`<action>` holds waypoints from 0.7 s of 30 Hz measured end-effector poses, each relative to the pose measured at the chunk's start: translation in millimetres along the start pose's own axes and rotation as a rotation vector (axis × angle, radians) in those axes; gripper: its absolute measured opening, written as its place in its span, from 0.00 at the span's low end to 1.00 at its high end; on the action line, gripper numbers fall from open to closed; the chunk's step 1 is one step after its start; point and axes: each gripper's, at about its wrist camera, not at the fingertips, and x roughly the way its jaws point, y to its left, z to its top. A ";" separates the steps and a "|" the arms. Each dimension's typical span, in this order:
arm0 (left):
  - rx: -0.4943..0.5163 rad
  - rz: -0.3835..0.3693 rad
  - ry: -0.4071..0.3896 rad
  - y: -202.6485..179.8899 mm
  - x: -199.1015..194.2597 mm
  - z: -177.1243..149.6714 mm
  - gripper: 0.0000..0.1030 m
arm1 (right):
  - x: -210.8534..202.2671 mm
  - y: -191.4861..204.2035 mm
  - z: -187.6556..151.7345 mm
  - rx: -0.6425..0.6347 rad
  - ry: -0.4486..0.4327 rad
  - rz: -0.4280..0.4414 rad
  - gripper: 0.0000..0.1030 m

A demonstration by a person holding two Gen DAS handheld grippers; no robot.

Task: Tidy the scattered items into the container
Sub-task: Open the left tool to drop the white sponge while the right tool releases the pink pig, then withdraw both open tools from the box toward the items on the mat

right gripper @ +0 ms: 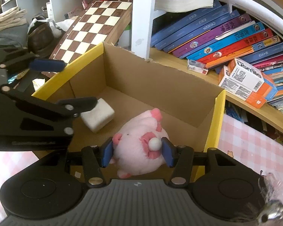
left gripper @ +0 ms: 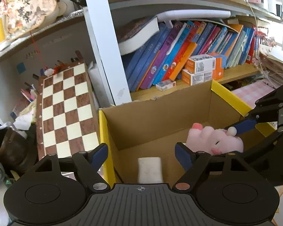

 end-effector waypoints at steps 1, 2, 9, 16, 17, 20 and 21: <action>-0.002 0.002 -0.004 0.5 -2.5 0.2 0.78 | -1.5 0.0 0.3 0.001 -0.003 -0.009 0.49; -0.004 0.002 -0.008 1.2 -5.1 0.4 0.78 | -3.0 -0.1 0.6 0.001 -0.006 -0.017 0.49; -0.027 0.008 -0.034 4.9 -21.6 0.9 0.79 | -15.6 -1.4 3.9 0.004 -0.040 -0.073 0.54; -0.025 0.010 -0.051 1.7 -37.9 1.4 0.79 | -38.7 -0.1 5.3 0.008 -0.087 -0.085 0.54; -0.025 0.010 -0.054 1.2 -40.9 1.3 0.79 | -43.0 -0.1 4.2 0.013 -0.093 -0.086 0.54; -0.027 0.009 -0.062 -1.1 -52.2 -0.2 0.79 | -56.1 -0.4 0.6 0.031 -0.110 -0.087 0.54; -0.028 0.007 -0.064 -2.3 -57.3 -1.9 0.79 | -60.8 -0.8 -0.9 0.040 -0.115 -0.088 0.54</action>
